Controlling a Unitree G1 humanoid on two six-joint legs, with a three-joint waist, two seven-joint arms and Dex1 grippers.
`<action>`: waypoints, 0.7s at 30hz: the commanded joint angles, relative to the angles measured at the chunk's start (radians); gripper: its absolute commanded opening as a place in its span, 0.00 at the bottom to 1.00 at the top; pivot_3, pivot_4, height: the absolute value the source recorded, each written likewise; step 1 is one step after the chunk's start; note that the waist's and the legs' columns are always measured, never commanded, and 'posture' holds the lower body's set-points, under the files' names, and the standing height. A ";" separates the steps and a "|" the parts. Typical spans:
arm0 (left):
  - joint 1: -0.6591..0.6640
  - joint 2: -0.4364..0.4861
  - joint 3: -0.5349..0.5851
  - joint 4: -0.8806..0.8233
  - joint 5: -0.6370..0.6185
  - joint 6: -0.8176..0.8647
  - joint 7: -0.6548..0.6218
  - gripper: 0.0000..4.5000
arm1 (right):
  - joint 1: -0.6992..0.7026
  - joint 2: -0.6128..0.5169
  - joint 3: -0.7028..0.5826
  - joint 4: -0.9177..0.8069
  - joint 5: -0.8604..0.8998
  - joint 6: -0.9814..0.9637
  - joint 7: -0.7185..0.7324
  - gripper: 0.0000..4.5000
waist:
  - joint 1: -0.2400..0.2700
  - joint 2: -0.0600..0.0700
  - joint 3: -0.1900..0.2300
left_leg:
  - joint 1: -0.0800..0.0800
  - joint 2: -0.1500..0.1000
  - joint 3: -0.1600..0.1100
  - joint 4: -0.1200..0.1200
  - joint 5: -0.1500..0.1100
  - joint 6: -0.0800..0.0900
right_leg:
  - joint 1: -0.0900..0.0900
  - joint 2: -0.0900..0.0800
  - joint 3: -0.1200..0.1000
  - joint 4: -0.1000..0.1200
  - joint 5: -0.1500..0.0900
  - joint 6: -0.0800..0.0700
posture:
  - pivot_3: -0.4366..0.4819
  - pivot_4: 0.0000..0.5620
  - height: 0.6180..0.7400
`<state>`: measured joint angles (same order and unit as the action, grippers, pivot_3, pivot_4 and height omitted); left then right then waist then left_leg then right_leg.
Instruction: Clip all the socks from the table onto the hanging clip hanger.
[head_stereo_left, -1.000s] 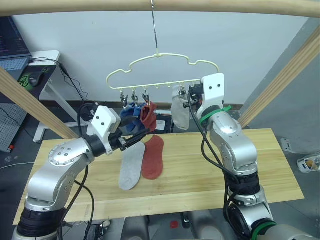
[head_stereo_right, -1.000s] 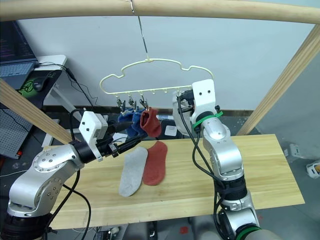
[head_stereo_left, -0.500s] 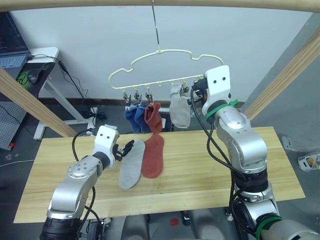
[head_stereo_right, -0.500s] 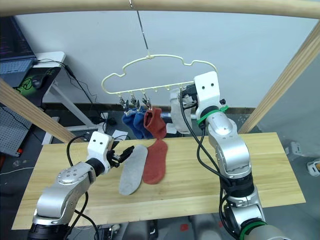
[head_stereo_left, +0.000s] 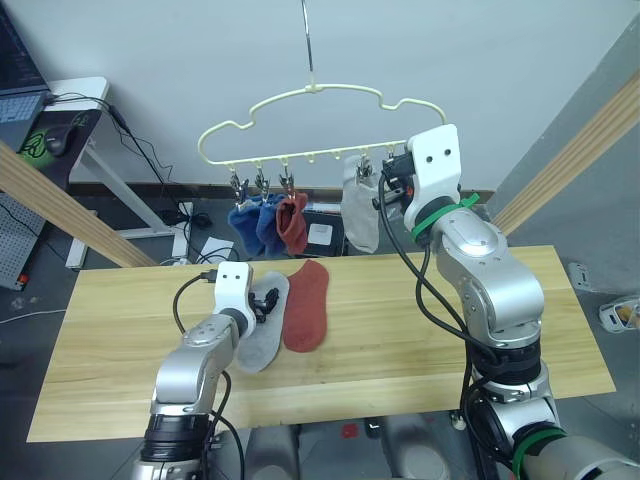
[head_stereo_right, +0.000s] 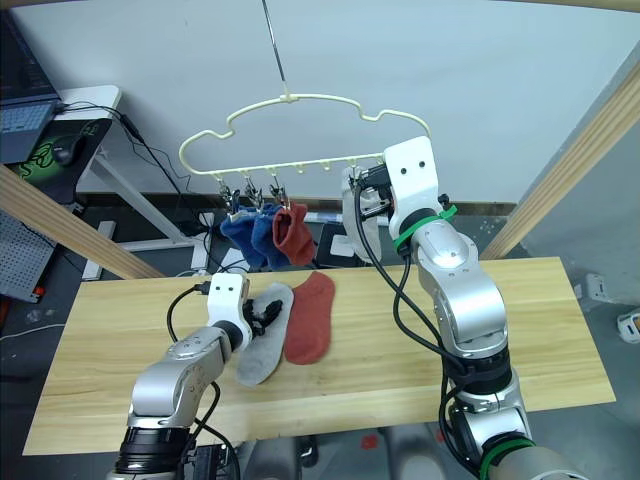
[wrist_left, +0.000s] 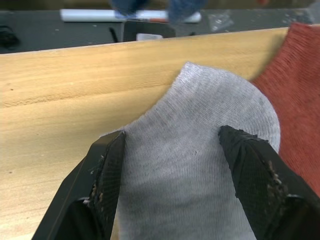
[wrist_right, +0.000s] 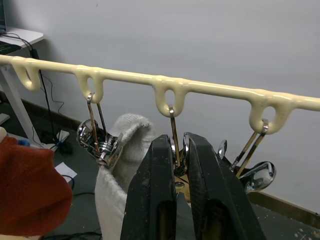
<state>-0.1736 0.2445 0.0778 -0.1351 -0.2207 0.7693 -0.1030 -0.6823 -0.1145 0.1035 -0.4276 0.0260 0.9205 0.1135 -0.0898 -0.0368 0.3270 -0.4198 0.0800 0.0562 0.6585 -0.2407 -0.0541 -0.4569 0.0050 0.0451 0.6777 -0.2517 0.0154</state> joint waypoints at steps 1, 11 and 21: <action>0.029 -0.041 0.007 0.006 0.007 0.025 0.033 0.72 | -0.011 0.000 0.005 -0.046 0.005 -0.001 0.006 0.01 | -0.001 0.000 0.000 | 0.000 0.000 0.000 0.000 0.000 0.000 | 0.000 0.000 0.000 0.000 0.000 0.000 | 0.27 0.67 1.00; 0.101 -0.104 0.056 -0.133 -0.011 -0.059 0.048 0.90 | 0.000 0.002 0.007 -0.053 0.002 -0.003 0.009 0.01 | -0.004 0.000 0.000 | 0.000 0.000 0.000 -0.002 0.000 0.000 | 0.000 0.000 0.000 -0.001 0.000 0.000 | 0.27 0.67 1.00; 0.139 -0.138 0.055 -0.205 0.018 -0.031 0.117 1.00 | 0.002 0.009 0.009 -0.048 0.003 -0.010 0.010 0.01 | -0.007 0.000 0.001 | 0.000 0.000 0.002 -0.015 0.000 -0.001 | 0.000 -0.002 -0.001 -0.013 0.001 -0.001 | 0.28 0.67 1.00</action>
<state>-0.0394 0.1187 0.1206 -0.3264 -0.2026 0.7304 -0.0047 -0.6814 -0.1082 0.1107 -0.4357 0.0257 0.9225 0.1260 -0.0971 -0.0371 0.3277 -0.4202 0.0801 0.0578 0.6440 -0.2404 -0.0551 -0.4567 0.0035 0.0443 0.6634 -0.2504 0.0135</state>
